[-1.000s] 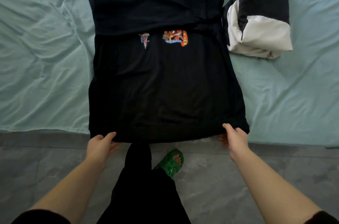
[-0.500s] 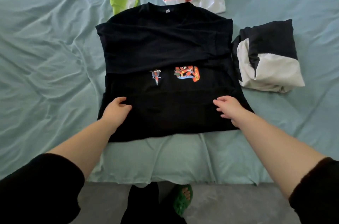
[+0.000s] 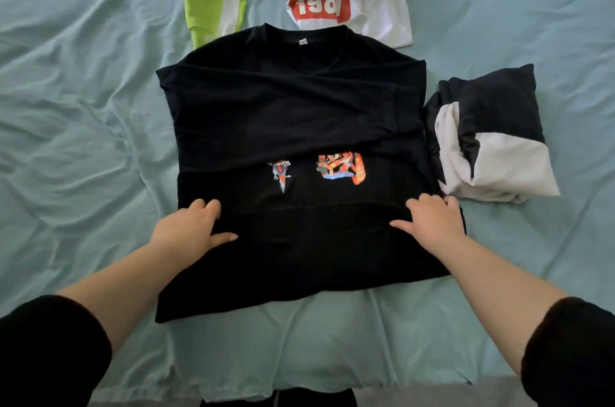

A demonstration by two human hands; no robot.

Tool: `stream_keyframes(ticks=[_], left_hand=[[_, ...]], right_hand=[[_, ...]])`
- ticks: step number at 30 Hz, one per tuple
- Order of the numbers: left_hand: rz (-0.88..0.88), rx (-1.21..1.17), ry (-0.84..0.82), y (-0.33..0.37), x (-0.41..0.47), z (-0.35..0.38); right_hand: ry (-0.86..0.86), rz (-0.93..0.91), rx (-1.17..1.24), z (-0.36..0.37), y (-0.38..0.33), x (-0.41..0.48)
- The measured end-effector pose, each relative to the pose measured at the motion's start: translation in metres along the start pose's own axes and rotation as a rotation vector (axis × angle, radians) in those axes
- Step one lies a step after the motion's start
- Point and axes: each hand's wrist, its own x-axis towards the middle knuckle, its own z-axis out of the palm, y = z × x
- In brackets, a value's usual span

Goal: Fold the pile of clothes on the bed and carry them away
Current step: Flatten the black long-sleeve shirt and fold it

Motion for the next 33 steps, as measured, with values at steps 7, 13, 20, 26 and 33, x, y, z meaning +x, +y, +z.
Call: stream_keyframes(ticks=[7, 13, 20, 26, 33], left_hand=[[0.171, -0.037, 0.252, -0.014, 0.007, -0.042], [0.111, 0.034, 0.534, -0.014, 0.079, -0.132], [-0.025, 0.142, 0.548, -0.018, 0.172, -0.156], [-0.006, 0.181, 0.521, -0.032, 0.179, -0.146], [0.000, 0.321, 0.641, -0.038, 0.193, -0.209]], right_hand=[[0.129, -0.252, -0.084, -0.027, 0.023, 0.023], [0.368, -0.231, -0.176, -0.126, 0.025, 0.128], [0.474, -0.166, -0.169, -0.136, 0.019, 0.221], [0.417, -0.125, -0.016, -0.109, 0.010, 0.238], [0.532, -0.035, -0.070, -0.179, 0.021, 0.268]])
